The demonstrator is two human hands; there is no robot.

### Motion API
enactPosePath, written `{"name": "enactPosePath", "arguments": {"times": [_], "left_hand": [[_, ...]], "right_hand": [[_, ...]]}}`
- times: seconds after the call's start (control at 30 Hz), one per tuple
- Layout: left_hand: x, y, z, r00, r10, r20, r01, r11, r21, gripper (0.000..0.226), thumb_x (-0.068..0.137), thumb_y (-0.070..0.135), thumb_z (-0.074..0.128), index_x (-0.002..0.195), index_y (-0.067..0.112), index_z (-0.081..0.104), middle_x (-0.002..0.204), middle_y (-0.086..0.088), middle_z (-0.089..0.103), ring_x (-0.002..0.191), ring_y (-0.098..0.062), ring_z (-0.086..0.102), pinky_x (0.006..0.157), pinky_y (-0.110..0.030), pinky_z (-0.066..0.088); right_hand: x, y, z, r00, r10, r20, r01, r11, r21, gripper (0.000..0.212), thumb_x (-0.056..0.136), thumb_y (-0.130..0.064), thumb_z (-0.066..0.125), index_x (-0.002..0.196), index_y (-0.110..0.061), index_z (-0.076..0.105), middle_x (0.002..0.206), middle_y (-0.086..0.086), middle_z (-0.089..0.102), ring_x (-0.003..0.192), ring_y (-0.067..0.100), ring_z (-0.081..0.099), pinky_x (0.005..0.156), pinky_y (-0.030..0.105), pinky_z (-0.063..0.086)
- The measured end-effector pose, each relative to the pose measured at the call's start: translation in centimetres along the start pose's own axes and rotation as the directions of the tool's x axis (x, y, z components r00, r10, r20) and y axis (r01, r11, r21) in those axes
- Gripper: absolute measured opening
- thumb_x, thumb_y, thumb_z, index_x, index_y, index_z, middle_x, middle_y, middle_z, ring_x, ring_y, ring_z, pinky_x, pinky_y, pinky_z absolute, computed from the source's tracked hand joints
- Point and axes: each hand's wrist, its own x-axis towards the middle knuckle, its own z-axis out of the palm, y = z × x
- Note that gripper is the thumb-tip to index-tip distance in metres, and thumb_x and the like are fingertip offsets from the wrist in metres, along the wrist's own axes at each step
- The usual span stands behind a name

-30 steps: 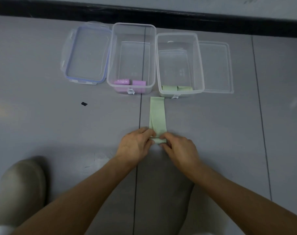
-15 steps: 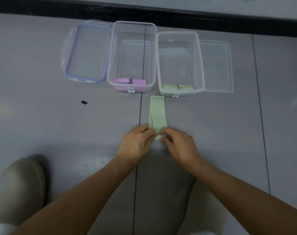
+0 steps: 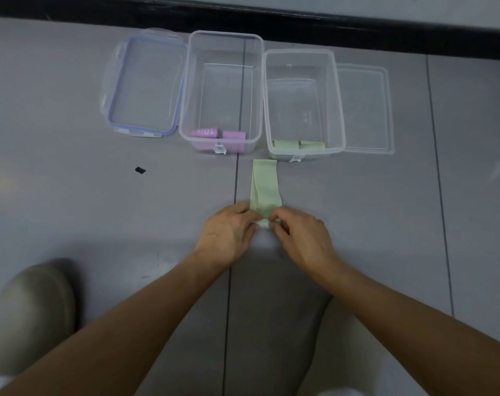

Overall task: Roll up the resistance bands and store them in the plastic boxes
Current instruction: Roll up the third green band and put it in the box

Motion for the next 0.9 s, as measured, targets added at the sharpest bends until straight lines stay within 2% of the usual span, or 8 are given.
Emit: {"name": "enactPosePath", "arguments": {"times": [0.13, 0.23, 0.37, 0.53, 0.63, 0.77, 0.83, 0.9], "left_hand": [[0.4, -0.1, -0.3, 1.000, -0.018, 0.026, 0.019, 0.999, -0.037, 0.018, 0.089, 0.025, 0.062, 0.105, 0.021, 0.068, 0.098, 0.000, 0.063, 0.081, -0.026, 0.064, 0.068, -0.033, 0.050], [0.3, 0.0, -0.4, 0.999, -0.040, 0.017, 0.041, 0.997, -0.069, 0.014, 0.089, 0.028, 0.060, 0.102, 0.025, 0.062, 0.097, 0.003, 0.061, 0.081, -0.024, 0.061, 0.066, -0.033, 0.049], [0.2, -0.2, -0.1, 0.998, -0.061, -0.033, 0.059, 0.997, -0.053, 0.013, 0.092, 0.033, 0.056, 0.098, 0.025, 0.064, 0.097, 0.004, 0.061, 0.084, -0.023, 0.058, 0.069, -0.037, 0.051], [0.3, 0.1, -0.3, 0.999, 0.005, -0.053, -0.004, 1.000, 0.017, 0.023, 0.089, 0.033, 0.065, 0.108, 0.021, 0.065, 0.104, -0.001, 0.059, 0.084, -0.024, 0.059, 0.064, -0.035, 0.052], [0.2, -0.2, -0.4, 0.998, 0.022, -0.052, -0.020, 0.999, 0.032, 0.023, 0.086, 0.030, 0.069, 0.107, 0.022, 0.064, 0.102, 0.000, 0.060, 0.082, -0.025, 0.059, 0.063, -0.035, 0.052], [0.9, -0.4, -0.3, 1.000, 0.002, -0.031, -0.001, 0.999, 0.033, 0.019, 0.089, 0.033, 0.060, 0.103, 0.022, 0.066, 0.098, -0.001, 0.061, 0.080, -0.026, 0.059, 0.064, -0.037, 0.052], [1.2, -0.3, -0.4, 1.000, 0.005, -0.015, -0.005, 1.000, 0.020, 0.025, 0.090, 0.036, 0.050, 0.102, 0.021, 0.065, 0.097, -0.002, 0.061, 0.077, -0.027, 0.059, 0.064, -0.038, 0.053], [1.3, -0.5, -0.4, 1.000, -0.009, -0.010, 0.009, 1.000, 0.012, 0.022, 0.089, 0.032, 0.053, 0.102, 0.020, 0.066, 0.097, -0.002, 0.062, 0.078, -0.028, 0.061, 0.066, -0.039, 0.053]], "right_hand": [[-0.1, 0.3, 0.0, 0.999, -0.012, 0.042, 0.012, 1.000, 0.000, 0.021, 0.090, -0.041, 0.064, 0.108, -0.030, 0.059, 0.087, -0.009, 0.064, 0.083, 0.021, 0.063, 0.068, 0.035, 0.049], [0.0, 0.6, 0.0, 0.999, -0.022, 0.029, 0.023, 1.000, -0.007, 0.019, 0.092, -0.034, 0.062, 0.110, -0.031, 0.058, 0.087, -0.009, 0.065, 0.084, 0.023, 0.064, 0.068, 0.034, 0.047], [0.4, 0.8, 0.1, 1.000, -0.001, 0.028, 0.001, 1.000, -0.011, 0.016, 0.094, -0.035, 0.058, 0.110, -0.032, 0.058, 0.085, -0.007, 0.067, 0.084, 0.025, 0.064, 0.071, 0.037, 0.050], [0.9, 0.9, 0.2, 0.998, 0.051, 0.028, -0.052, 0.998, 0.023, 0.019, 0.096, -0.038, 0.054, 0.113, -0.032, 0.061, 0.087, -0.005, 0.069, 0.085, 0.025, 0.065, 0.074, 0.036, 0.050], [1.2, 0.9, -0.1, 0.998, 0.055, 0.029, -0.056, 0.998, 0.035, 0.020, 0.096, -0.038, 0.055, 0.112, -0.031, 0.063, 0.086, -0.007, 0.068, 0.084, 0.024, 0.064, 0.073, 0.036, 0.049], [1.4, 0.9, -0.2, 0.998, 0.051, 0.029, -0.052, 0.998, 0.026, 0.021, 0.095, -0.040, 0.056, 0.113, -0.032, 0.063, 0.088, -0.008, 0.069, 0.086, 0.022, 0.065, 0.074, 0.035, 0.050], [1.4, 0.9, -0.1, 0.998, 0.059, 0.020, -0.060, 0.998, 0.034, 0.024, 0.095, -0.041, 0.056, 0.117, -0.033, 0.062, 0.092, -0.008, 0.069, 0.088, 0.020, 0.065, 0.076, 0.035, 0.050], [1.3, 0.8, -0.1, 0.999, 0.048, -0.008, -0.048, 0.998, 0.048, 0.025, 0.095, -0.038, 0.057, 0.119, -0.033, 0.060, 0.095, -0.008, 0.067, 0.090, 0.018, 0.064, 0.076, 0.034, 0.048]]}}
